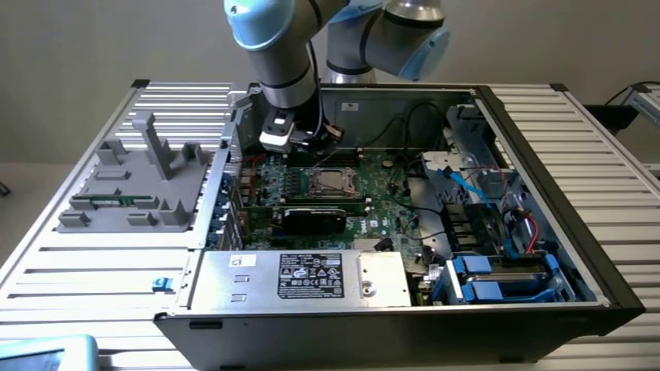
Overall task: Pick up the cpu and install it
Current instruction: 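Install the first cpu locking lever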
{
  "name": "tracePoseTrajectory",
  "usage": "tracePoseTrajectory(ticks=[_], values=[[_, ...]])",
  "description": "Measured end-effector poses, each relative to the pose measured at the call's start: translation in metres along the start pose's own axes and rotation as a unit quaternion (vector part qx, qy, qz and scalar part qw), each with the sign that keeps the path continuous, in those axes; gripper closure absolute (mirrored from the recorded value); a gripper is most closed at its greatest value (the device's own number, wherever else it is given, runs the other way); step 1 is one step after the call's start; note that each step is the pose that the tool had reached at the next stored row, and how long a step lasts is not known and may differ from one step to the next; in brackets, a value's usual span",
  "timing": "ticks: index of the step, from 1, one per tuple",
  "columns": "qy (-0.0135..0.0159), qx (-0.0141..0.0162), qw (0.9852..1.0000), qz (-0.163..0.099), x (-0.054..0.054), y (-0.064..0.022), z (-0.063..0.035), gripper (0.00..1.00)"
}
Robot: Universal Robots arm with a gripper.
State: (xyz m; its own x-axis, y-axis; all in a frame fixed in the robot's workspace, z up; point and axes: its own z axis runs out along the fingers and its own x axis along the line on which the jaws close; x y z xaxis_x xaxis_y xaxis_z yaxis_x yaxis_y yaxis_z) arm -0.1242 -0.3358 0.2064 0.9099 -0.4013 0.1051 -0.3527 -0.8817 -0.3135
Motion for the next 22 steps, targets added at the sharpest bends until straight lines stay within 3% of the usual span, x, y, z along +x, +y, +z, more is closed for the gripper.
tracePoseTrajectory(ticks=[22], values=[[0.0036,-0.0013,0.9999,0.011,0.005,0.0009,0.0112,0.89]])
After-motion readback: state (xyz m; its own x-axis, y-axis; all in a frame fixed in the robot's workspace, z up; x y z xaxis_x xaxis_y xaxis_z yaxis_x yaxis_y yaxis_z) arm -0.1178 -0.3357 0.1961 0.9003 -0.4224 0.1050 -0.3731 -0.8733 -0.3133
